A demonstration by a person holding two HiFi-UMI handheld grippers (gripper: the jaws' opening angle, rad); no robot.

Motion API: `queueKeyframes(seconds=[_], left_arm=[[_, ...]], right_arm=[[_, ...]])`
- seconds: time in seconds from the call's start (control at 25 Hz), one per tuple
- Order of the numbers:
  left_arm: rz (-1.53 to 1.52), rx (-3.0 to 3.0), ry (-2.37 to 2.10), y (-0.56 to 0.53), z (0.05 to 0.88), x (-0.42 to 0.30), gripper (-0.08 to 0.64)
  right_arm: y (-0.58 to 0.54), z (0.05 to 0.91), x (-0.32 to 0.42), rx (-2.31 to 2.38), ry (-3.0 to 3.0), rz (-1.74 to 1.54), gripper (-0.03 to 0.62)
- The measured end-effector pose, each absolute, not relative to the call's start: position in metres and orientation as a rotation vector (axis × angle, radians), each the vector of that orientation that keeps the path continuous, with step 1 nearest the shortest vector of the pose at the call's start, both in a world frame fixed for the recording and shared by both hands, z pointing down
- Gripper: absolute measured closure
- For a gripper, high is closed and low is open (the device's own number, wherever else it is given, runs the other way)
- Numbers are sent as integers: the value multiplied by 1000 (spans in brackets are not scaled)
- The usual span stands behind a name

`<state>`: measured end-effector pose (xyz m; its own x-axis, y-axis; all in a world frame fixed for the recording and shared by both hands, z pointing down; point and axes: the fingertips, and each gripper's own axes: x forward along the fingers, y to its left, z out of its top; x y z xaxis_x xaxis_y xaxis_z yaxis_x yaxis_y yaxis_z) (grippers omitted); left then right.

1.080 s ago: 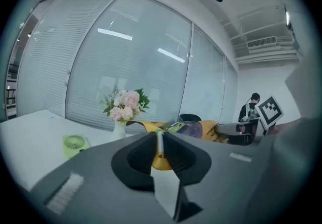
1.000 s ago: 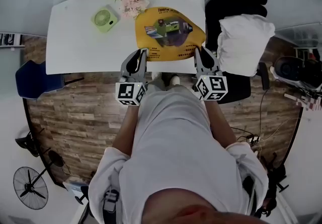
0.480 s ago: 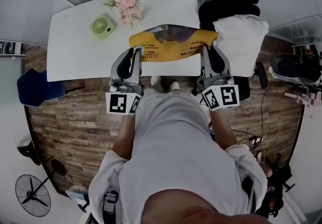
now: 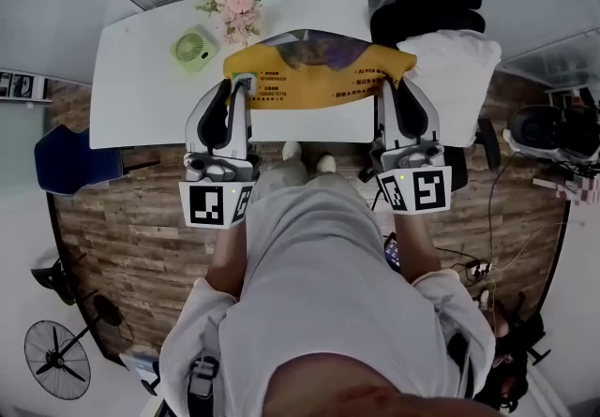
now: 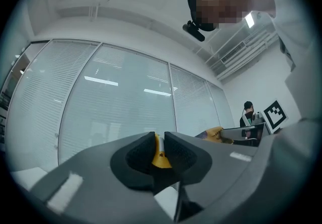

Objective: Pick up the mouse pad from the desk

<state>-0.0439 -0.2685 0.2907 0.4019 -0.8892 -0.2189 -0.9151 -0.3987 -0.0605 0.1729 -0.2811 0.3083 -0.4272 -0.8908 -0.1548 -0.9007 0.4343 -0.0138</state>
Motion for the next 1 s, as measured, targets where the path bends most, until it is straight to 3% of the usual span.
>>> queueKeyframes(seconds=[0.36, 1.0], left_arm=[[242, -2497, 1571, -257, 287, -91, 512], [228, -2593, 1501, -264, 298, -112, 525]], right_arm=[[-261, 286, 120, -1652, 2539, 252, 554], [-251, 274, 92, -1791, 2528, 350, 554]])
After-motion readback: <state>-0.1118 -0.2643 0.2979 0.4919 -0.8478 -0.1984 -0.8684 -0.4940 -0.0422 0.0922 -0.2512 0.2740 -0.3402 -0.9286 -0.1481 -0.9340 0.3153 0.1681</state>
